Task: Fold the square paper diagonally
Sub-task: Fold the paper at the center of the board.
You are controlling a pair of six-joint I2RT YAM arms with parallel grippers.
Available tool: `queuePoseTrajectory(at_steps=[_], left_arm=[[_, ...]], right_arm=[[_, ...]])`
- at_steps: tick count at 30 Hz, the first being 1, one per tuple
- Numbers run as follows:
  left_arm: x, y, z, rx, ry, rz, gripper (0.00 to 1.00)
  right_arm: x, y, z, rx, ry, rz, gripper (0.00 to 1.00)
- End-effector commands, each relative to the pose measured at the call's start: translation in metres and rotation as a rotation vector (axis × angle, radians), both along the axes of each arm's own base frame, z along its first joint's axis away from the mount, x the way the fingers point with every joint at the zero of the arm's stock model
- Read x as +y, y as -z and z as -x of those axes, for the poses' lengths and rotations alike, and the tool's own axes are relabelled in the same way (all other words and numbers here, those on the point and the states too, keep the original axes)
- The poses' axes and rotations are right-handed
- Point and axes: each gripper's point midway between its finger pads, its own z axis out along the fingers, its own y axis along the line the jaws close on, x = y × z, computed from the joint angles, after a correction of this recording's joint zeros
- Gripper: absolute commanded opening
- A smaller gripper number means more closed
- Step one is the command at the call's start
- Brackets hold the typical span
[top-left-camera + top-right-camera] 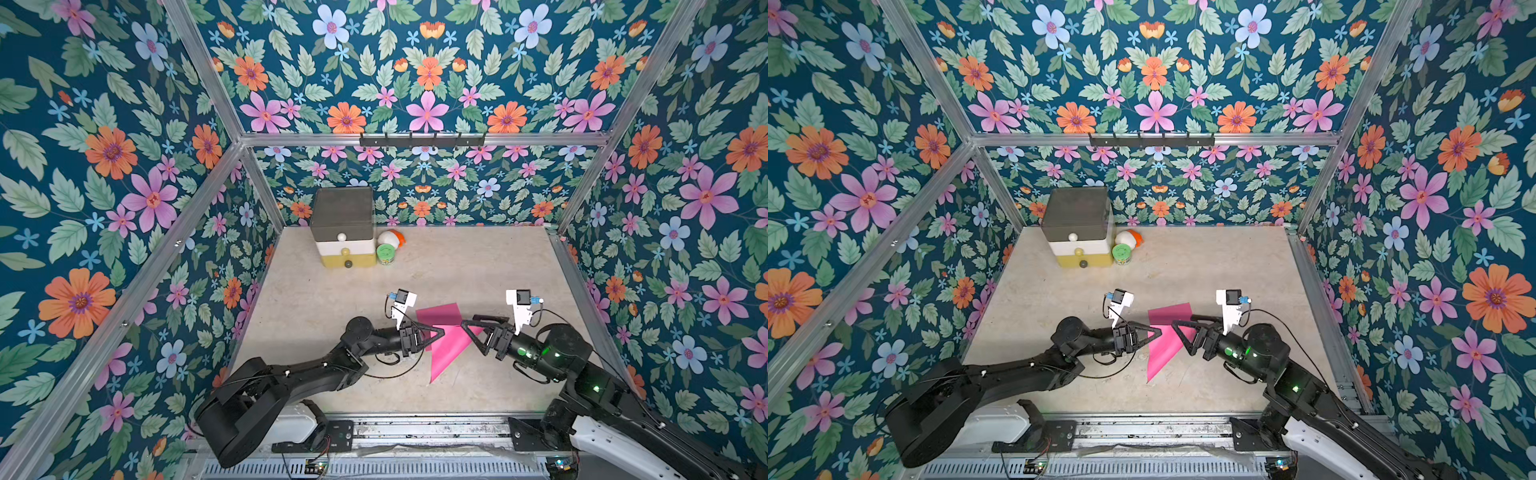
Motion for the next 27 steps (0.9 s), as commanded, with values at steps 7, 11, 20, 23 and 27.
queuePoseTrajectory(at_steps=[7, 11, 20, 23, 27], left_arm=[[-0.010, 0.044, 0.045, -0.042, 0.157, -0.498, 0.00], [0.003, 0.044, 0.047, -0.054, 0.185, -0.572, 0.00], [0.008, 0.008, 0.059, -0.084, 0.292, -0.422, 0.00], [0.013, -0.011, 0.064, -0.102, 0.317, -0.356, 0.00], [0.018, -0.024, 0.072, -0.126, 0.349, -0.312, 0.00]], right_arm=[[0.023, 0.042, 0.006, 0.075, -0.166, 0.370, 0.82], [0.035, 0.032, 0.021, 0.052, -0.285, 0.348, 0.82], [0.041, 0.046, 0.032, 0.074, -0.367, 0.358, 0.80], [0.047, 0.048, 0.035, 0.080, -0.405, 0.353, 0.82], [0.056, 0.050, 0.039, 0.086, -0.460, 0.337, 0.77]])
